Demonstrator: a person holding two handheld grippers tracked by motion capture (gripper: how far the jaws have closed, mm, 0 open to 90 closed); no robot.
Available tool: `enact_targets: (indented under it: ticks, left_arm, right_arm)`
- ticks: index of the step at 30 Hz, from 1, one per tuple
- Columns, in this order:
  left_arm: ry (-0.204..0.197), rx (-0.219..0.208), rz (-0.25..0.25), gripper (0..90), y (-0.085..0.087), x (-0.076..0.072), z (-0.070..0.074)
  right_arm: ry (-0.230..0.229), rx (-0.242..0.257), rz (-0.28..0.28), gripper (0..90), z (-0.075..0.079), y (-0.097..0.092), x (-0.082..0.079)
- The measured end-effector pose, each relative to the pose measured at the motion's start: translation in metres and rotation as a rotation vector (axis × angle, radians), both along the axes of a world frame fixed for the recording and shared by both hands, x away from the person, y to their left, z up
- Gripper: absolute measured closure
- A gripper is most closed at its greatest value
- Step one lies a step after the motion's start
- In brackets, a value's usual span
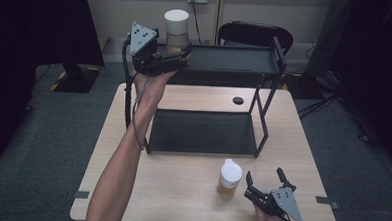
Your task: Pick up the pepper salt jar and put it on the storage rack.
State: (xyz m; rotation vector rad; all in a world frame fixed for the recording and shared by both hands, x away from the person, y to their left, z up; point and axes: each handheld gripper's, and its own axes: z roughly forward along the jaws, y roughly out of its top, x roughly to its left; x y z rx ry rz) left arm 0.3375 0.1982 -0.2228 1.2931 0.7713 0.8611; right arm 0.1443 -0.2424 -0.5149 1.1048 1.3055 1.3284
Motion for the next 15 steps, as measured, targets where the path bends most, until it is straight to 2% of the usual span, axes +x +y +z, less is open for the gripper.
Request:
enact_targets:
  ticks: [11, 15]
  left_arm:
    - [-0.014, -0.008, -0.012, 0.0, 0.007, -0.020, -0.011]
    - [-0.031, 0.026, 0.017, 0.0, 0.006, -0.030, -0.013]
  right_arm:
    - [0.000, 0.000, 0.000, 0.1, 0.000, 0.000, 0.000]
    - [0.000, 0.000, 0.000, 0.1, 0.000, 0.000, 0.000]
